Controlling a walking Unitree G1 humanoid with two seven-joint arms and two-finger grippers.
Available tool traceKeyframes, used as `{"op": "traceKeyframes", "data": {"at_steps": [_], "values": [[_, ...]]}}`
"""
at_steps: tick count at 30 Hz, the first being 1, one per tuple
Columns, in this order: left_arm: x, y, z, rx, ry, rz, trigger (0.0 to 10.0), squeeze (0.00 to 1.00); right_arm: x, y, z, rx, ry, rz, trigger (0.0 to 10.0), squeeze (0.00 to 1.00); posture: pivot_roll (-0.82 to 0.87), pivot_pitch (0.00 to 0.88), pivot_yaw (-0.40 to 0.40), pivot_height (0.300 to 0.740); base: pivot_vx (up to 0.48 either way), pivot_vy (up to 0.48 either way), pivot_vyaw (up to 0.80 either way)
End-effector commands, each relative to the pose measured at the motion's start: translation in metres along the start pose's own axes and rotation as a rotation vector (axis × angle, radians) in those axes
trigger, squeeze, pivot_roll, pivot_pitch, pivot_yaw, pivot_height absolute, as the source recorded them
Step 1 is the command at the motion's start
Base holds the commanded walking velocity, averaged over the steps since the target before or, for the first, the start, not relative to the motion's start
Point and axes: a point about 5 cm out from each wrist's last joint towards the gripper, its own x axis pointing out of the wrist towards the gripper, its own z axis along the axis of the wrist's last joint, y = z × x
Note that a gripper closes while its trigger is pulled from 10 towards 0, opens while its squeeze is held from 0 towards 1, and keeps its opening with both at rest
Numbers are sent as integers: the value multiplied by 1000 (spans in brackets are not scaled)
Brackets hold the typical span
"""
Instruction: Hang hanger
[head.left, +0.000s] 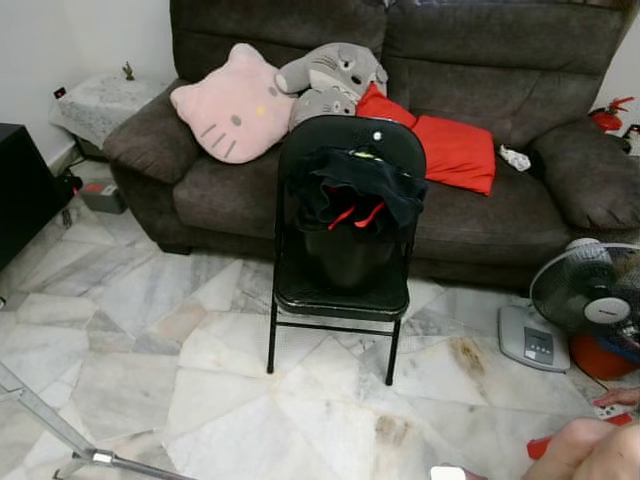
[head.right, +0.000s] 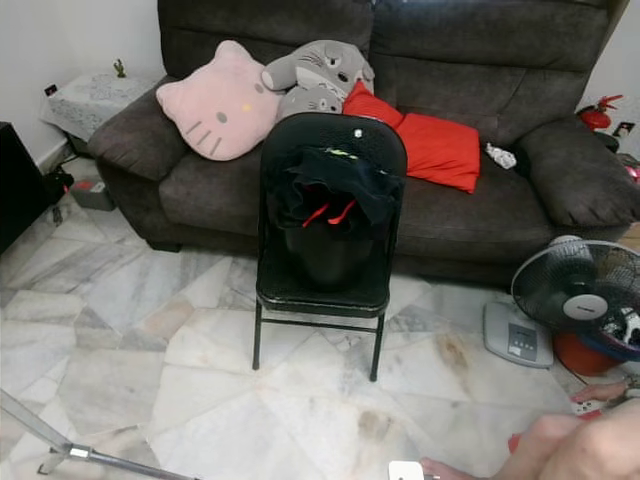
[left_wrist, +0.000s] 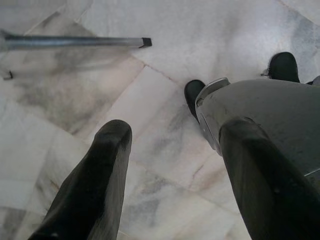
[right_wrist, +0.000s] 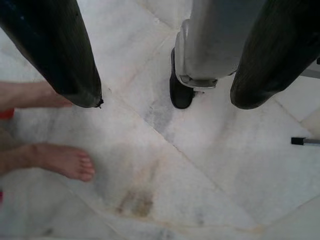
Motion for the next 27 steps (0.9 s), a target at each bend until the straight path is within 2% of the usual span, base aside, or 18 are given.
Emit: {"op": "traceKeyframes", "data": {"at_steps": [1,8,20,27], "values": [[-1,-14,-12,7,47,-57,10000,0,-1,-2,-4,10,14,-7,10000,0,-6,88,-43,740,0,0,-644],[-1,-14,-12,3,47,-57,10000,0,-1,-2,-3,6,12,-7,10000,0,-6,90,-44,740,0,0,-614],[-1,-14,-12,3,46,-58,10000,0,-1,-2,-2,8,3,-9,10000,0,-6,91,-43,740,0,0,0],[-1,-14,-12,2,45,-59,10000,0,-1,-2,-2,11,3,-10,10000,0,-6,91,-42,740,248,-260,0]]}}
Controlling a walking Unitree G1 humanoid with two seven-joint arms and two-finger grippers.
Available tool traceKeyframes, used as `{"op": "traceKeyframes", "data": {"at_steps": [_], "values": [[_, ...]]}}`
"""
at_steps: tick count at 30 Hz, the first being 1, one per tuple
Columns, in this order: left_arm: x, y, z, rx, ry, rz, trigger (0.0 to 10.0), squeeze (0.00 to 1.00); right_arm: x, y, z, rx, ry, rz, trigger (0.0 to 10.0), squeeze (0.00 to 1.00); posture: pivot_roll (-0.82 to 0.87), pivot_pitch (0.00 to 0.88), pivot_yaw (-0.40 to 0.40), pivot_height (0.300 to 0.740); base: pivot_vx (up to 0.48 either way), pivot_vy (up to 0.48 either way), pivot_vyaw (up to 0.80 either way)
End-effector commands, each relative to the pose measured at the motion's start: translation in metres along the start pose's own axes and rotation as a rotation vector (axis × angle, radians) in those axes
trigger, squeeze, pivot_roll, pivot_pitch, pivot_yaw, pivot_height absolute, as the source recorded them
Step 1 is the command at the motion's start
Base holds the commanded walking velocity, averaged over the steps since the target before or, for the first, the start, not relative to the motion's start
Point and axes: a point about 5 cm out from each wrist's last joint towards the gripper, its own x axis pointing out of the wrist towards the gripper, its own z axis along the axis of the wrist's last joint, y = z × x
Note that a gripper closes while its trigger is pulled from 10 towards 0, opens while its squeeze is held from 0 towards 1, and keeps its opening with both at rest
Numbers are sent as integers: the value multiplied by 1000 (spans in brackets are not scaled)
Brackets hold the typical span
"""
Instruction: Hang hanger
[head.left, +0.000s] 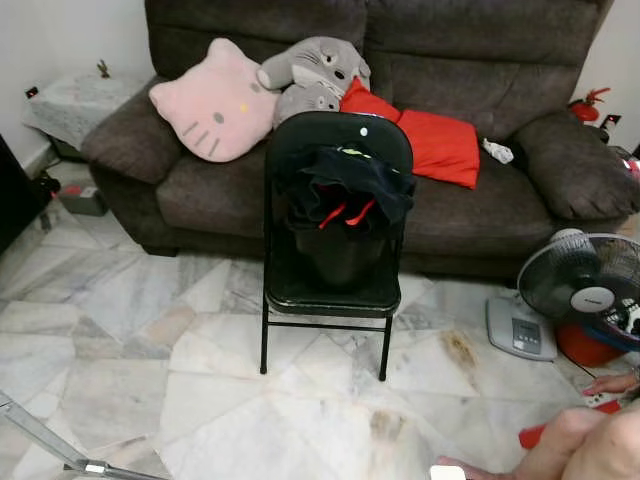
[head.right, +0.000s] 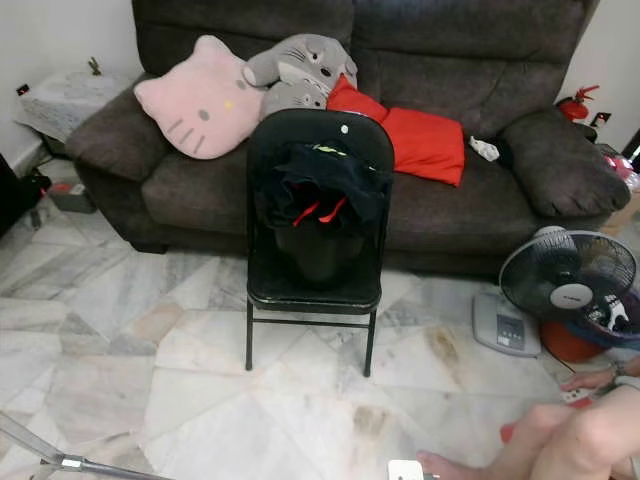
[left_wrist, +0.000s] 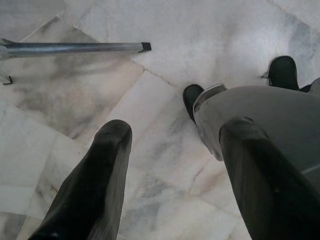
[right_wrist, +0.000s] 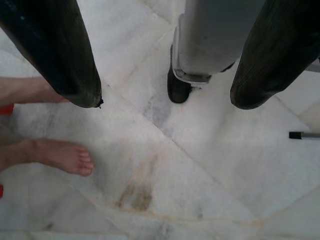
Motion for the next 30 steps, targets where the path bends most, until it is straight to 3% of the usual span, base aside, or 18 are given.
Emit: {"op": "traceKeyframes", "data": {"at_steps": [1,21,30], "values": [[-1,-12,-11,3,44,-49,10000,0,-1,-2,-4,11,8,-11,10000,0,-6,91,-42,740,262,-274,0],[-1,-12,-11,2,44,-47,10000,0,-1,-2,-4,10,7,-10,10000,0,-7,92,-45,740,294,-251,0],[-1,-11,-12,3,47,-36,10000,0,-1,-2,-4,11,4,-8,10000,0,-11,93,-43,740,0,0,0]]}}
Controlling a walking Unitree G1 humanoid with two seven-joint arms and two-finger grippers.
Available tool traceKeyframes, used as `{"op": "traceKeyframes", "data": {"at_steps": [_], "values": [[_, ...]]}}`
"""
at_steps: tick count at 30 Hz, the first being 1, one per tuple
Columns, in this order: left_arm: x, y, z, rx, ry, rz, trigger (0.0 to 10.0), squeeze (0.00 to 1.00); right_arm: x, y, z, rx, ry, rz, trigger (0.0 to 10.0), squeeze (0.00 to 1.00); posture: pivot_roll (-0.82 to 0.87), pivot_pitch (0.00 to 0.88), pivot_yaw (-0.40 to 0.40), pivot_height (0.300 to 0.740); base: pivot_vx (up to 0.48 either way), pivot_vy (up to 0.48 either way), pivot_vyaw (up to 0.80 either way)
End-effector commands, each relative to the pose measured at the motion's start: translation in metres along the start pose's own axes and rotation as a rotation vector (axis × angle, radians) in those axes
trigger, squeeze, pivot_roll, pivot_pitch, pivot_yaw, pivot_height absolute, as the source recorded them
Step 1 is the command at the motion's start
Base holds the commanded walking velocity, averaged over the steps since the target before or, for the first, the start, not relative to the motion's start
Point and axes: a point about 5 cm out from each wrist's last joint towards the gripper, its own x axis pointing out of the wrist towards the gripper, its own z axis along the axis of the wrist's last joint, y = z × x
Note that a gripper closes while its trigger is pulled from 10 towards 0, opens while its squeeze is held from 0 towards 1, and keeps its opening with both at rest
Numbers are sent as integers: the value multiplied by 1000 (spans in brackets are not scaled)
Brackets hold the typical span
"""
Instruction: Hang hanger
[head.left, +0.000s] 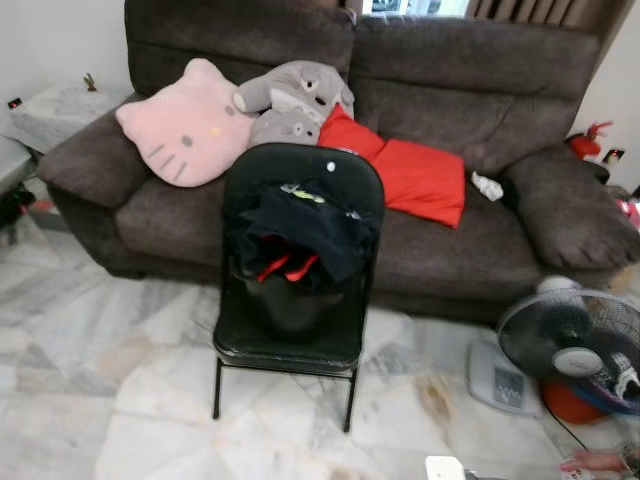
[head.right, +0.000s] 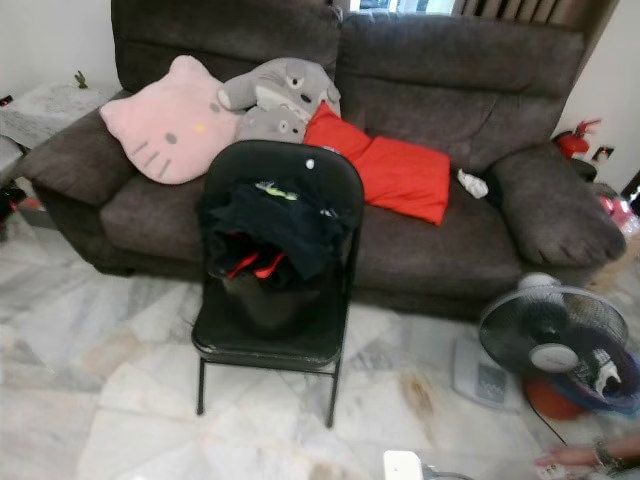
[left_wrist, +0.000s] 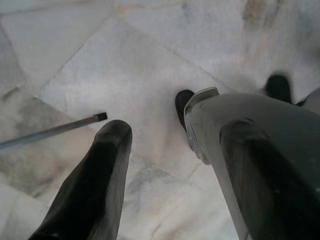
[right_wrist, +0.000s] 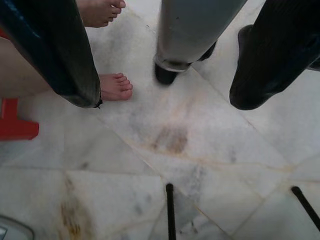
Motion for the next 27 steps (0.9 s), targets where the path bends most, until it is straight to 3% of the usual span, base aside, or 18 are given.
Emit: {"op": "traceKeyframes", "data": {"at_steps": [1,27], "values": [[-3,-6,-18,2,62,-16,10000,0,-2,-7,-10,9,33,-21,10000,0,-11,92,-42,740,0,0,0],[-3,-6,-18,-11,67,-17,10000,0,-2,-7,-10,14,28,-18,10000,0,-11,92,-40,740,0,0,0]]}}
